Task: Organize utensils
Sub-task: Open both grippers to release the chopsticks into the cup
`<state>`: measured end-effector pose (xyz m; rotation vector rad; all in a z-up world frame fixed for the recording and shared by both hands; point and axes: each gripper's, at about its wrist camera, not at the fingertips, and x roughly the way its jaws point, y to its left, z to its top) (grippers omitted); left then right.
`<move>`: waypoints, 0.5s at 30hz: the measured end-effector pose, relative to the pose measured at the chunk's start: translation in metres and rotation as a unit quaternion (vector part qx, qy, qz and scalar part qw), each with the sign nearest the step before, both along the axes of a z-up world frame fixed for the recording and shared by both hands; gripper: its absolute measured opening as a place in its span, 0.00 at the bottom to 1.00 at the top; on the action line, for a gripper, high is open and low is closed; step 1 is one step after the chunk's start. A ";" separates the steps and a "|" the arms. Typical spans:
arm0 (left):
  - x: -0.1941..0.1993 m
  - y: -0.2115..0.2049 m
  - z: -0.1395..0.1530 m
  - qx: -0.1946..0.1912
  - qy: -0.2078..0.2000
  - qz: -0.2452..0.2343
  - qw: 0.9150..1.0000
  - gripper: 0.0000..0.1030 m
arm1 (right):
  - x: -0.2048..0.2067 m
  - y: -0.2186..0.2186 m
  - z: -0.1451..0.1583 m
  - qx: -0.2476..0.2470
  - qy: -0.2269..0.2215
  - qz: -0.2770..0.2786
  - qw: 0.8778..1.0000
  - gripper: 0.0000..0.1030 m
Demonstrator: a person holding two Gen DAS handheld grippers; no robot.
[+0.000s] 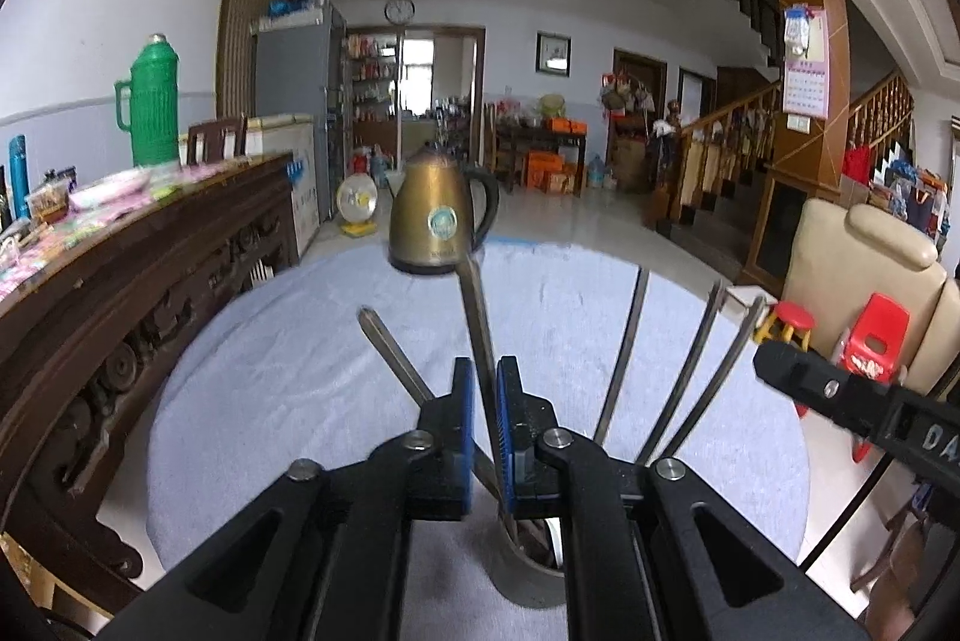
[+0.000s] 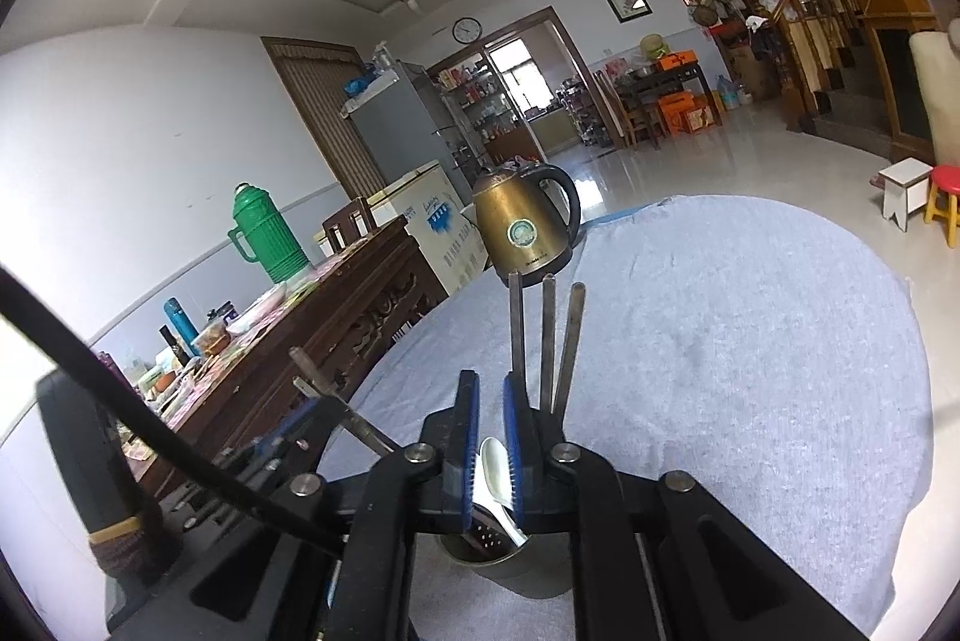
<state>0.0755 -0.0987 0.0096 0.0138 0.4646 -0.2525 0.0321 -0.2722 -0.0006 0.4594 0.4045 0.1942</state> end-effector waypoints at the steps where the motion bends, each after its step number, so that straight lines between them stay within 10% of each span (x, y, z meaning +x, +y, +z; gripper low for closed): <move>1: 0.001 -0.001 -0.002 0.002 0.008 0.001 1.000 0.13 | 0.000 0.000 0.001 0.001 0.001 0.000 1.000 0.21; 6: 0.001 -0.002 -0.004 0.012 0.035 0.006 0.999 0.51 | -0.004 0.000 0.001 0.001 0.000 -0.001 1.000 0.41; 15: -0.012 0.003 0.003 0.035 0.066 0.027 0.997 0.75 | -0.013 -0.006 -0.001 -0.013 0.012 -0.002 1.000 0.63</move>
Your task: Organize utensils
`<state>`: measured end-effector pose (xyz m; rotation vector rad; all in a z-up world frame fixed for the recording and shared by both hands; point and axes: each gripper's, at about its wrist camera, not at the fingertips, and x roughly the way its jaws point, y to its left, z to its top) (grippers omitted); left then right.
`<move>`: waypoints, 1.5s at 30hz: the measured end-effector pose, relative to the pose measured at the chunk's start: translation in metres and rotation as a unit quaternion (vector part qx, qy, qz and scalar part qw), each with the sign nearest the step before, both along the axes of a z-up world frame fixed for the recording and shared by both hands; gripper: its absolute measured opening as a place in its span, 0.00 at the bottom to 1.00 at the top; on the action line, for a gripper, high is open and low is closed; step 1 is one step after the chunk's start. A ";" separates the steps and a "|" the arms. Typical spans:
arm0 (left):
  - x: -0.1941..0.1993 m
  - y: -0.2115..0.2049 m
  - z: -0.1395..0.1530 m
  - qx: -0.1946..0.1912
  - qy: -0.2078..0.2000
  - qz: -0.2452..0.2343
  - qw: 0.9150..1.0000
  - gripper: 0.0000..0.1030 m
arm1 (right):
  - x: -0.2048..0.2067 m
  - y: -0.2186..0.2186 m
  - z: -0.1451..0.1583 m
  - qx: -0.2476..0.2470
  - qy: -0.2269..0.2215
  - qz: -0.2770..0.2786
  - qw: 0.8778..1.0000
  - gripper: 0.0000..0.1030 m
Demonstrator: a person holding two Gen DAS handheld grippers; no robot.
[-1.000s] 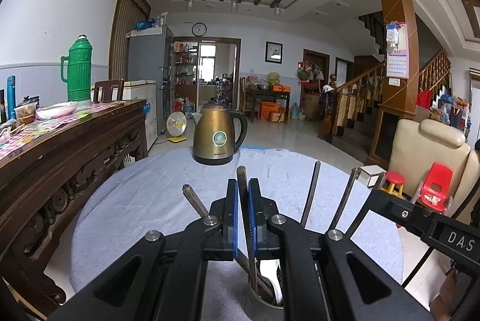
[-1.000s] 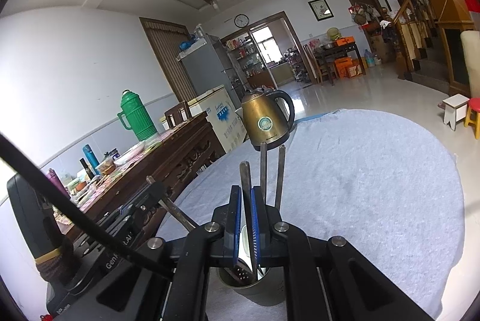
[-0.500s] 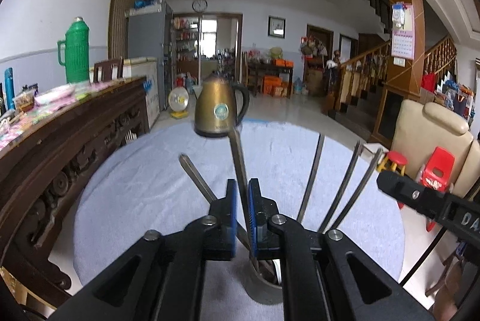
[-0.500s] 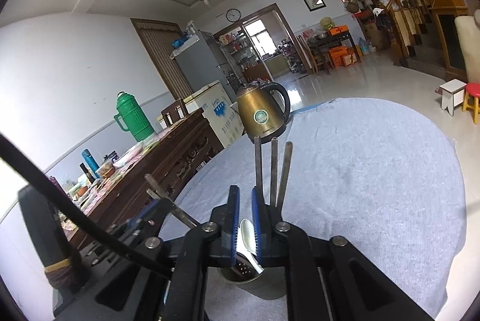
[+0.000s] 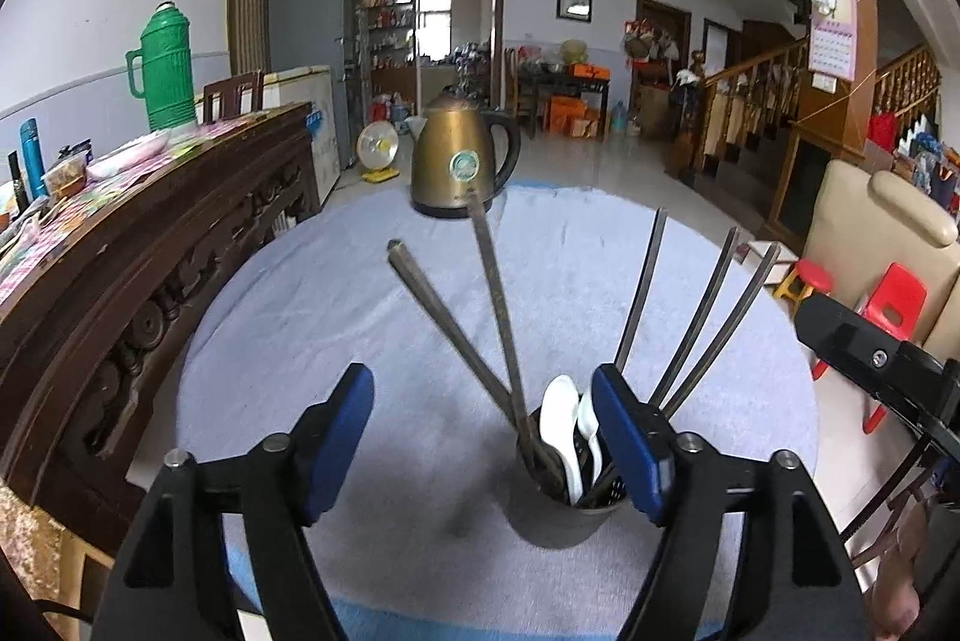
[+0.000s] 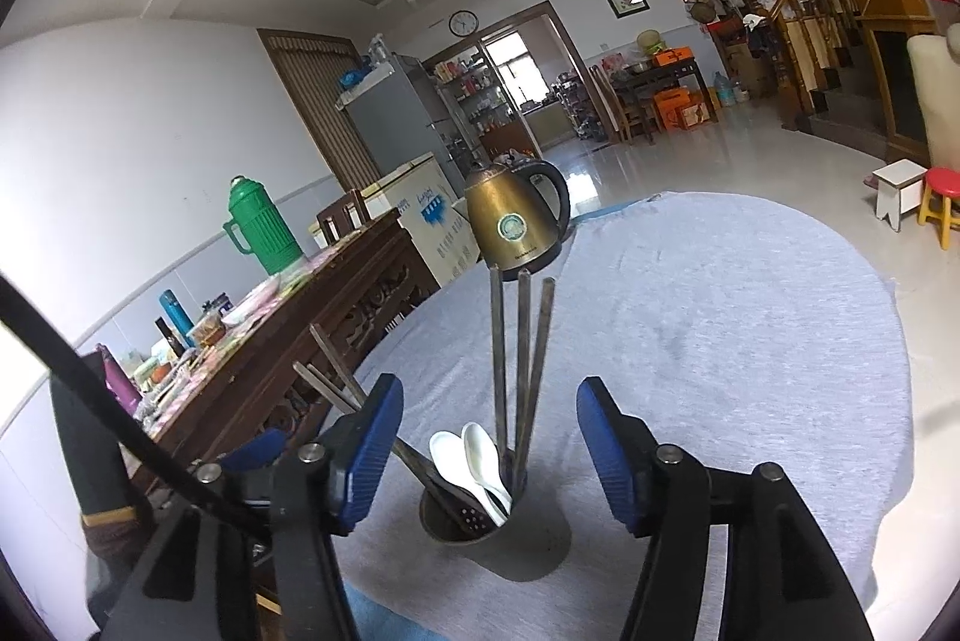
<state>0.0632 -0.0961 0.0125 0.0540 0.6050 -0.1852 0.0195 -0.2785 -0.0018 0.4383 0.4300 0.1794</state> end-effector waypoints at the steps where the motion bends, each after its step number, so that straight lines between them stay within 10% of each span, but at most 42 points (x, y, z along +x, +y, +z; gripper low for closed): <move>1: -0.001 0.000 0.000 0.008 0.008 0.004 1.000 0.75 | -0.001 0.000 -0.001 -0.004 0.004 0.000 1.000 0.63; 27: -0.042 0.038 0.013 0.099 0.003 0.065 0.993 0.84 | -0.042 0.028 -0.014 -0.058 0.092 -0.010 0.994 0.68; 45: -0.060 0.076 0.021 0.092 0.014 0.079 0.993 0.84 | -0.056 0.065 -0.003 -0.065 0.092 -0.001 0.994 0.69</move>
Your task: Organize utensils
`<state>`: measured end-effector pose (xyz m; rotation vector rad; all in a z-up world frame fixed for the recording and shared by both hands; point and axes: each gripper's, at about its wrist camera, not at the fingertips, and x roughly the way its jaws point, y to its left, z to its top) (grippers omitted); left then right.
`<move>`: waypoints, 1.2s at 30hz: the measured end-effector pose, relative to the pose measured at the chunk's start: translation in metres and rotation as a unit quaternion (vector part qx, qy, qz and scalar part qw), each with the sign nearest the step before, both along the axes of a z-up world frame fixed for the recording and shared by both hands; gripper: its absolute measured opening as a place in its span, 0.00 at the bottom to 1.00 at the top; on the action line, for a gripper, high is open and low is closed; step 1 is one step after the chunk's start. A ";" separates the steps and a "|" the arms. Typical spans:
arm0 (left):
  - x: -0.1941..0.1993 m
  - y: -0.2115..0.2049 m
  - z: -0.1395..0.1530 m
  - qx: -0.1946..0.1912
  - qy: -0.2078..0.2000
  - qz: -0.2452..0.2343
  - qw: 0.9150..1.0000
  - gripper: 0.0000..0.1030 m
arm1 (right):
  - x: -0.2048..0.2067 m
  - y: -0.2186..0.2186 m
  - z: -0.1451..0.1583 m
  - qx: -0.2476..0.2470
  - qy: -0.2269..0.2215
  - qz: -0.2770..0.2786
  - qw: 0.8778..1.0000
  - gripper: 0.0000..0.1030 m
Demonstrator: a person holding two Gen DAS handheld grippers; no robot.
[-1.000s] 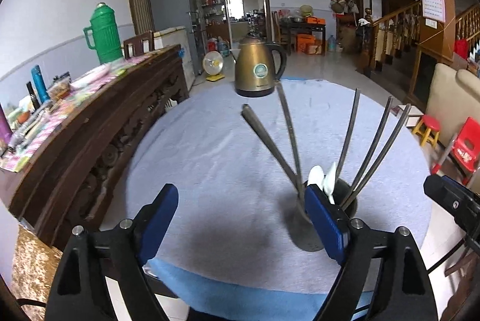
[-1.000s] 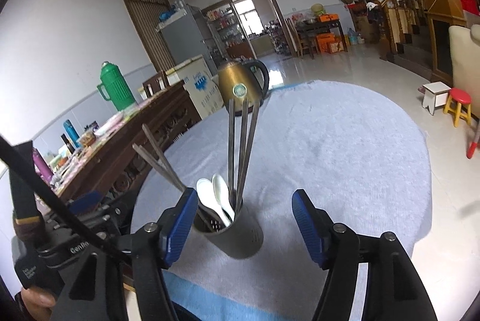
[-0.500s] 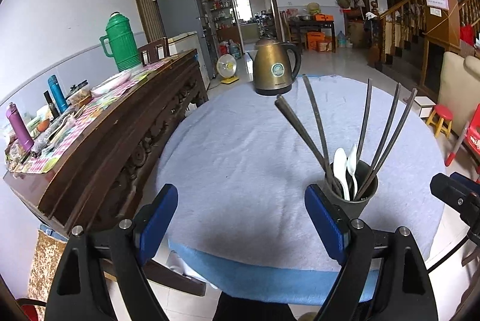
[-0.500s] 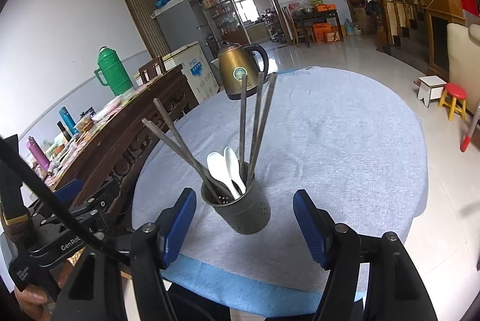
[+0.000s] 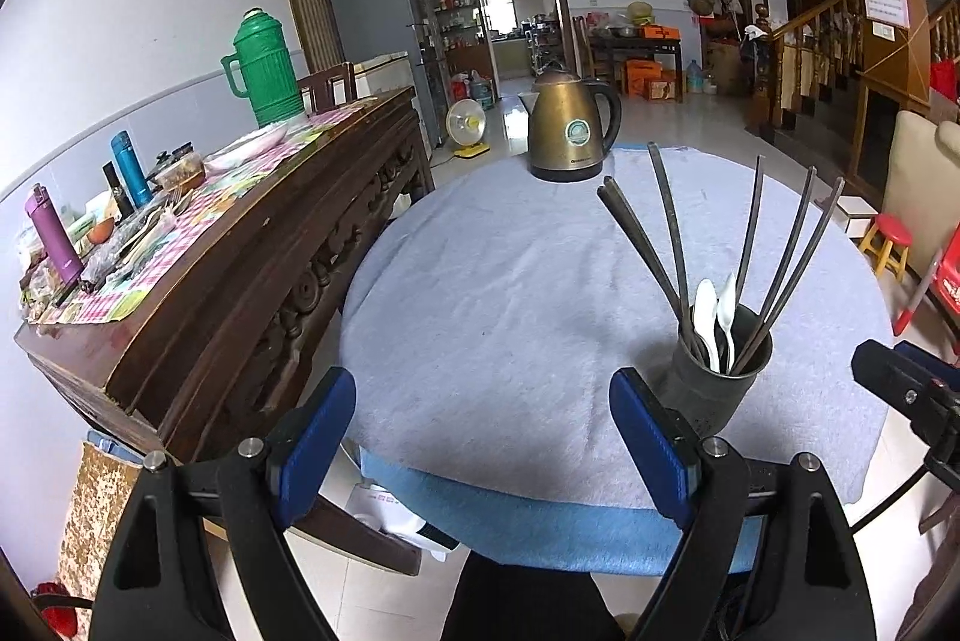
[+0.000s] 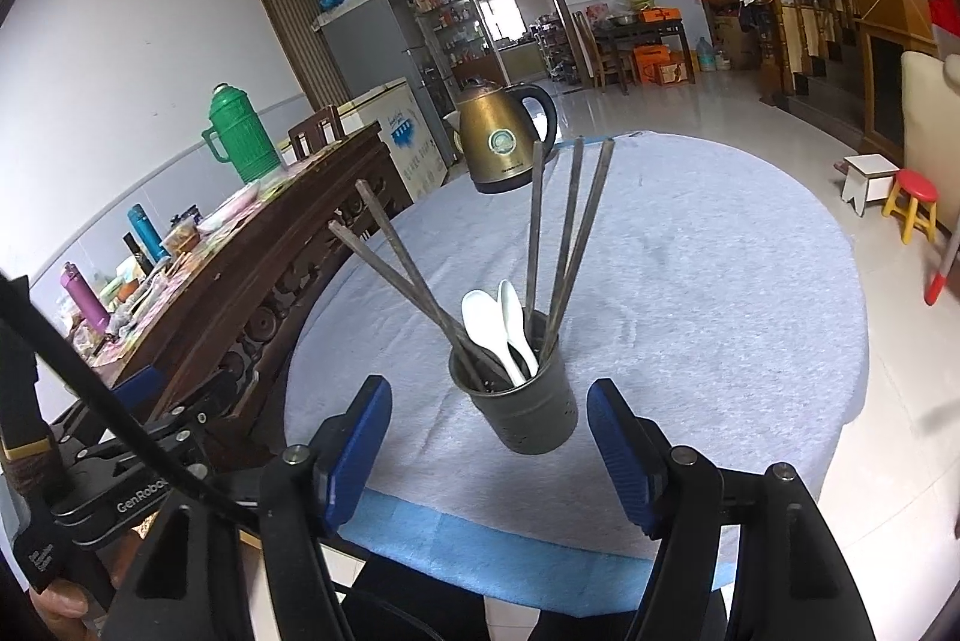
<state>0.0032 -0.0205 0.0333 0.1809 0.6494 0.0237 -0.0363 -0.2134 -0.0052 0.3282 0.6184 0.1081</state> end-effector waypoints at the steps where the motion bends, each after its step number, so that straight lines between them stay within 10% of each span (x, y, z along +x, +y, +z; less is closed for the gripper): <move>1: -0.001 0.001 0.000 -0.001 0.001 -0.001 1.000 0.84 | -0.001 0.001 0.000 -0.002 -0.001 0.000 1.000 0.69; 36: -0.010 0.003 0.011 0.017 -0.010 0.030 0.999 0.84 | -0.016 0.002 -0.003 -0.012 -0.023 0.000 1.000 0.70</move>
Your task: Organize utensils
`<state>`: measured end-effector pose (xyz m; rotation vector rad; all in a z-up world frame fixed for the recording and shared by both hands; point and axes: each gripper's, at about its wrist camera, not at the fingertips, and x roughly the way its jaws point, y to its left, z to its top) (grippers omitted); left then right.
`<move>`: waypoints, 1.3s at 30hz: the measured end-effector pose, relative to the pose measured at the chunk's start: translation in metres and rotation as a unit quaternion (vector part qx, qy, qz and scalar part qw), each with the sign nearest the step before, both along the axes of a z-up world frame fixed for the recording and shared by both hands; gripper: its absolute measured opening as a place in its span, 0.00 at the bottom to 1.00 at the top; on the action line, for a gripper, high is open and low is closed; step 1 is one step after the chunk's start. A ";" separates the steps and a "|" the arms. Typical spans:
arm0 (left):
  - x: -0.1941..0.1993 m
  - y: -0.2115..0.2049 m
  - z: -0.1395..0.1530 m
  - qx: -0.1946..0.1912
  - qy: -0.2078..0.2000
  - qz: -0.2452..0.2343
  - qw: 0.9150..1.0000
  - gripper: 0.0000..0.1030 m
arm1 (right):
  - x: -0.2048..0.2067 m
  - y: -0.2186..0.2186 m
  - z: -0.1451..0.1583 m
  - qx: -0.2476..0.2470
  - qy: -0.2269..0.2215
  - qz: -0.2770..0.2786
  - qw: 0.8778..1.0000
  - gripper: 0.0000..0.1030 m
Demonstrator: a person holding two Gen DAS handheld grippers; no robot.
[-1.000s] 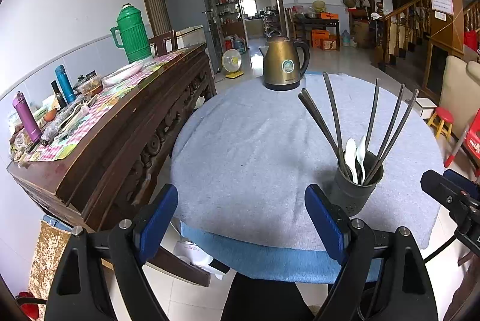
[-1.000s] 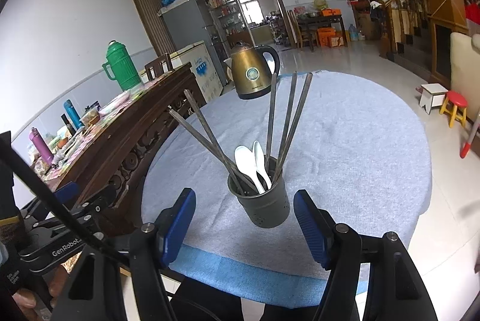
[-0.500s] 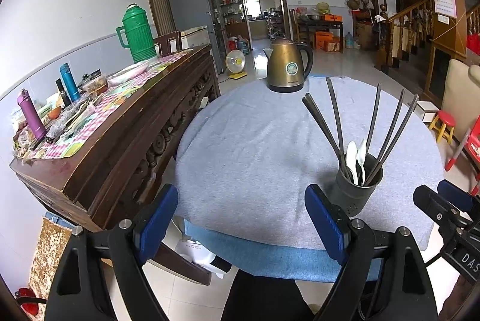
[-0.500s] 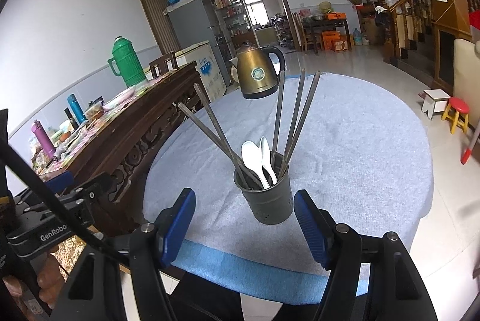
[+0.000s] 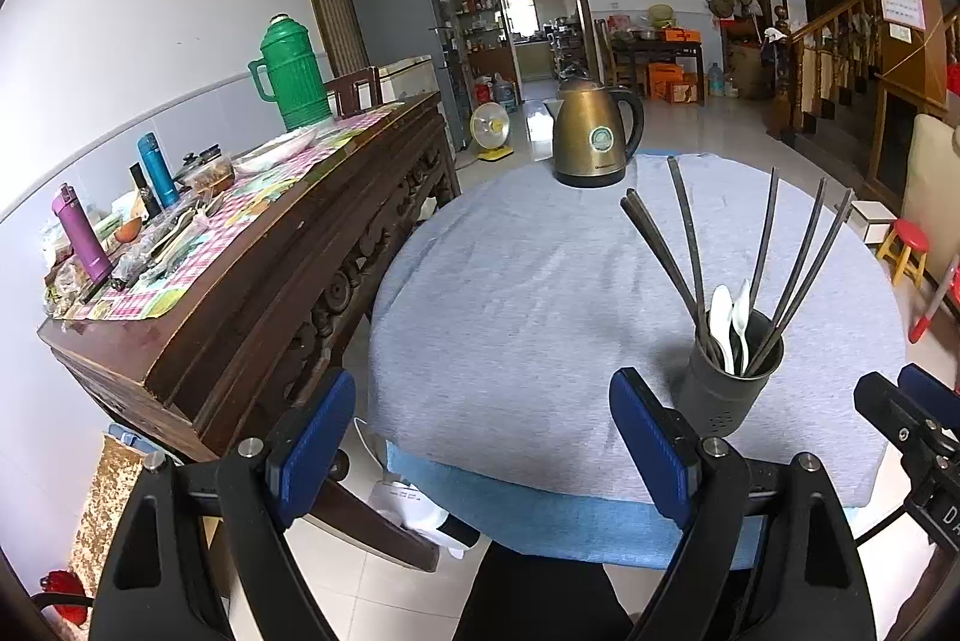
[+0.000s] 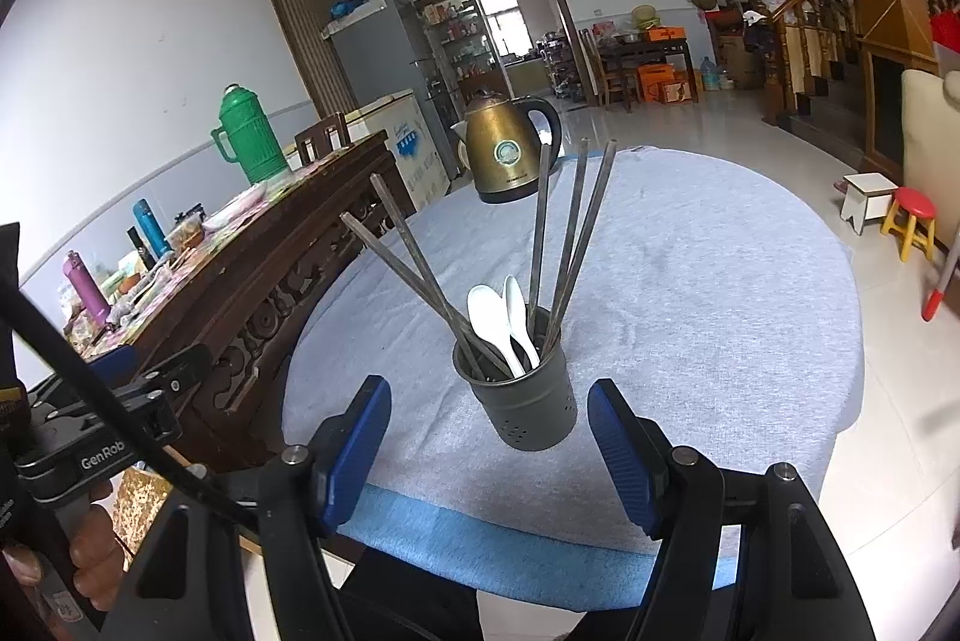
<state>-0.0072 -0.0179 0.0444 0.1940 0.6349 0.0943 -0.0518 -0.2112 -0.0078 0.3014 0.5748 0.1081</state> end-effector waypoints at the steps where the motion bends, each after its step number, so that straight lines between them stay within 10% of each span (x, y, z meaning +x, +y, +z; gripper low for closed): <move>1: 0.000 0.001 0.000 0.001 0.000 0.002 1.000 0.84 | 0.000 0.000 0.000 0.001 0.000 0.001 1.000 0.70; 39: -0.017 -0.007 0.005 0.001 -0.015 -0.022 1.000 0.84 | -0.019 -0.001 0.009 -0.011 -0.042 -0.004 0.999 0.70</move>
